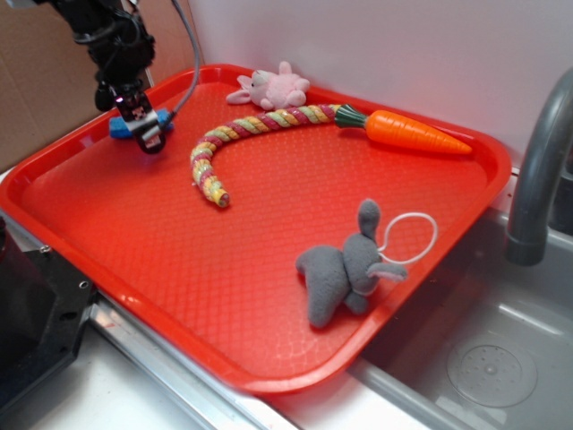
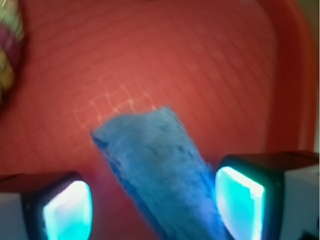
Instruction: Grab the blue sponge.
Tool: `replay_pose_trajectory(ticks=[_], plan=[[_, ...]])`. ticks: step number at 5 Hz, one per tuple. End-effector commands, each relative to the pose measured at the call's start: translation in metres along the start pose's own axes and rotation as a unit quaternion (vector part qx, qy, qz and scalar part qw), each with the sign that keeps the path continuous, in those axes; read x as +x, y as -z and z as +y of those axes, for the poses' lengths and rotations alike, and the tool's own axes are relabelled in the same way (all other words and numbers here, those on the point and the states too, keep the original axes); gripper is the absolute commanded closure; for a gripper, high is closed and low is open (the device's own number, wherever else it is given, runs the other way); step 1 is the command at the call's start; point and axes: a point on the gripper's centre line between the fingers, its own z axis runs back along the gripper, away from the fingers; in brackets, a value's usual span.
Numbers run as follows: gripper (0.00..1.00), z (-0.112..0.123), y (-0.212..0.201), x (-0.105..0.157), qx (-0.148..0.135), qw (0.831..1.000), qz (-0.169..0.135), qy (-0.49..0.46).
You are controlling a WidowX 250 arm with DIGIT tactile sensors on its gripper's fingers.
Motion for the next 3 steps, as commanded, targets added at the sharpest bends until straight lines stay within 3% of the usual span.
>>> replay_pose_trajectory(ticks=[1, 2, 3], plan=[[0.00, 0.0011, 0.0103, 0.0047, -0.004, 0.998, 0.000, 0.057], [1.00, -0.0010, 0.0103, 0.0040, 0.004, 0.999, 0.001, 0.035], [1.00, -0.0016, 0.0082, 0.0022, 0.008, 1.000, -0.001, 0.024]])
